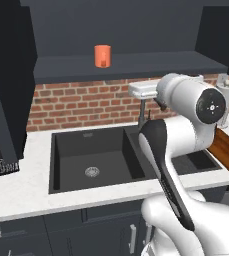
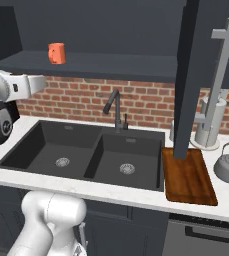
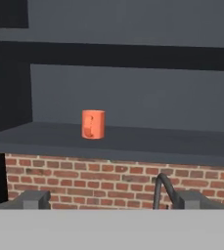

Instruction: Pick the kettle from the counter and place it on the tray. Then pick the mug from the cabinet and place it on the tray. Then close the cabinet doors.

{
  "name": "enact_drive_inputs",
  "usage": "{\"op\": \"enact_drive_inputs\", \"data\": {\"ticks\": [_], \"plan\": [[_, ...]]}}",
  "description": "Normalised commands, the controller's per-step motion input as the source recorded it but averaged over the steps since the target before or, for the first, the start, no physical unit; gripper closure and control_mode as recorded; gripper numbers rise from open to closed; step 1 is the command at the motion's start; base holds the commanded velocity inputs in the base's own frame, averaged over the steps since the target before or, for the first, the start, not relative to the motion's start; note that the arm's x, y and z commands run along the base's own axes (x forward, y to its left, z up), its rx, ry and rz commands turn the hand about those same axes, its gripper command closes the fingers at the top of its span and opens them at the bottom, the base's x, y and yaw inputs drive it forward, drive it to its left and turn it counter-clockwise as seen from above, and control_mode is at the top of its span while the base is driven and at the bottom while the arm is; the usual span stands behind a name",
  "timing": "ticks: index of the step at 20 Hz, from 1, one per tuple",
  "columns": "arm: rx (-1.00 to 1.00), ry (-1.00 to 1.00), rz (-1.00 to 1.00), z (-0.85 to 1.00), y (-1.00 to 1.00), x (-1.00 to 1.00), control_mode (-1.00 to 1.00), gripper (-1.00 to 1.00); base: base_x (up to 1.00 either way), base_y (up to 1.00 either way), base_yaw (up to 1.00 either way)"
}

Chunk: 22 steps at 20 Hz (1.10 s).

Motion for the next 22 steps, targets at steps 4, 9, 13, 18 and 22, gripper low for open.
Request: {"op": "enact_drive_inputs", "data": {"ticks": [4,9,13,18,22], "plan": [[0.0,0.0,0.0,0.0,0.15,0.0,-1.0,-1.0,0.0,0.0,0.0],[0.0,0.0,0.0,0.0,0.2,0.08,-1.0,-1.0,0.0,0.0,0.0],[0.0,-0.01,0.0,0.0,0.38,0.28,-1.0,-1.0,0.0,0.0,0.0],[0.0,-0.07,0.0,0.03,0.41,0.33,-1.0,-1.0,0.0,0.0,0.0],[0.0,-0.02,0.0,0.09,0.11,0.36,-1.0,-1.0,0.0,0.0,0.0]]}}
